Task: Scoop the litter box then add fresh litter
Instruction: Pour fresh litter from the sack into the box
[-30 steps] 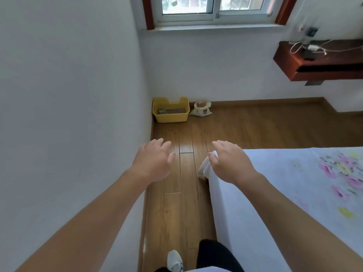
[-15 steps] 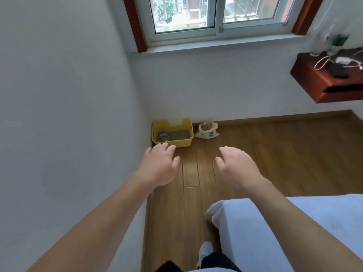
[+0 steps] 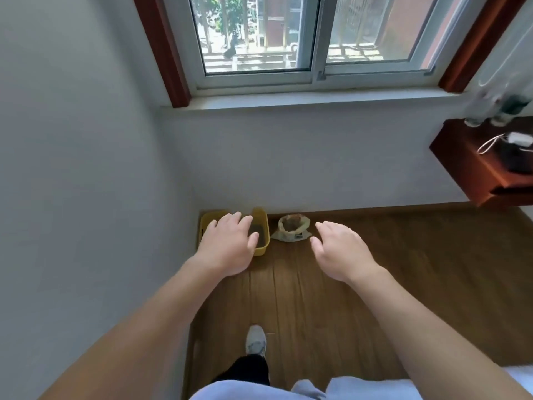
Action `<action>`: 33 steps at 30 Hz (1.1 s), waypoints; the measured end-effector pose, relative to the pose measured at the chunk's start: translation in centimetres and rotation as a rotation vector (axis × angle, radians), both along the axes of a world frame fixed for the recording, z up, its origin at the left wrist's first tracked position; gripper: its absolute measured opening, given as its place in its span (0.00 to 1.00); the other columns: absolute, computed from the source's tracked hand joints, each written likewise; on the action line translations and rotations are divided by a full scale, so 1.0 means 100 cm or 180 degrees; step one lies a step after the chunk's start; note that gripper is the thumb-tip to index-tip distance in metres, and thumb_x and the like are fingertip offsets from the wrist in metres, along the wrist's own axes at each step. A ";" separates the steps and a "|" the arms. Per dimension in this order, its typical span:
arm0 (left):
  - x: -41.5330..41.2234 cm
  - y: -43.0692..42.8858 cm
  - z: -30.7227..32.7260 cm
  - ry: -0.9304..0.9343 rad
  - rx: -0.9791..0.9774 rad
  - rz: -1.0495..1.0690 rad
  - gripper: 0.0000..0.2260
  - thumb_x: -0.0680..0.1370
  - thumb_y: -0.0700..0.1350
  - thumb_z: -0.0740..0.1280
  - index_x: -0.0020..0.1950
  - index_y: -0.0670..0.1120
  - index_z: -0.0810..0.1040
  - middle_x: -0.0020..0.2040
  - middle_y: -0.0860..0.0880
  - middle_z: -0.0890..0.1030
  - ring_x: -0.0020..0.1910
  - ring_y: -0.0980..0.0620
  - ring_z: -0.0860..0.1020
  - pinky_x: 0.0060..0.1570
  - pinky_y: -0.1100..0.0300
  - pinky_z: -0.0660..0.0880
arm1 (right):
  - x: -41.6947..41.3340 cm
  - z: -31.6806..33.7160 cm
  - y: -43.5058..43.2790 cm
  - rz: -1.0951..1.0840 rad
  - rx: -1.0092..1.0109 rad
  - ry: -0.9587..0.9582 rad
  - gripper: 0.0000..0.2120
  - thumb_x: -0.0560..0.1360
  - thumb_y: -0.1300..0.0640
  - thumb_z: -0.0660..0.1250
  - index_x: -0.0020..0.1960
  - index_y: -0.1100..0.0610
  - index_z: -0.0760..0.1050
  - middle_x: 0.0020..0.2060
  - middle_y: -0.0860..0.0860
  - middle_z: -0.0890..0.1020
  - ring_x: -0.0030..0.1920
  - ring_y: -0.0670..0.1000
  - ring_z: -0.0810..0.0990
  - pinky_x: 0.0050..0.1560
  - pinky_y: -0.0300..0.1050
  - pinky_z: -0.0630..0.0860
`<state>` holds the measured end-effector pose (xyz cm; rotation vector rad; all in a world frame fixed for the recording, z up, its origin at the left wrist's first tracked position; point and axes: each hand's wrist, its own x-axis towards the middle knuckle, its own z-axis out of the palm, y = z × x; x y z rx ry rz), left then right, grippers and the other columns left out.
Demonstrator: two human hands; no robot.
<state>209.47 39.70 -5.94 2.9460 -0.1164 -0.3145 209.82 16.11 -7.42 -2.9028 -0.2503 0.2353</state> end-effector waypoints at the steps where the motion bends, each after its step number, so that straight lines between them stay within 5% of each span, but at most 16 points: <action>1: 0.022 0.001 -0.002 0.0020 -0.0004 -0.0020 0.23 0.83 0.56 0.51 0.77 0.50 0.62 0.77 0.47 0.64 0.77 0.47 0.60 0.75 0.47 0.57 | 0.020 -0.001 0.001 -0.0030 -0.0001 0.0041 0.20 0.82 0.48 0.53 0.68 0.57 0.71 0.65 0.53 0.76 0.66 0.55 0.73 0.68 0.50 0.68; 17: 0.291 -0.036 -0.045 0.0193 -0.0053 0.0028 0.23 0.83 0.56 0.51 0.78 0.51 0.60 0.78 0.49 0.63 0.77 0.48 0.59 0.76 0.48 0.56 | 0.309 -0.048 -0.028 0.0234 -0.0079 0.0315 0.20 0.82 0.47 0.52 0.67 0.56 0.71 0.64 0.52 0.77 0.65 0.55 0.73 0.66 0.53 0.70; 26: 0.398 -0.094 -0.165 0.0469 -0.0096 0.0595 0.24 0.83 0.57 0.52 0.79 0.53 0.57 0.80 0.51 0.59 0.79 0.50 0.56 0.78 0.51 0.53 | 0.457 -0.167 -0.073 0.1108 -0.0155 0.0569 0.22 0.82 0.46 0.51 0.71 0.53 0.69 0.67 0.51 0.75 0.68 0.53 0.72 0.69 0.51 0.69; 33: 0.463 -0.107 -0.370 0.0609 -0.0176 0.0504 0.25 0.83 0.57 0.52 0.79 0.53 0.55 0.80 0.52 0.58 0.79 0.50 0.56 0.78 0.50 0.54 | 0.534 -0.375 -0.084 0.1419 -0.0312 0.0779 0.24 0.82 0.45 0.50 0.76 0.52 0.64 0.70 0.51 0.72 0.70 0.55 0.70 0.70 0.51 0.67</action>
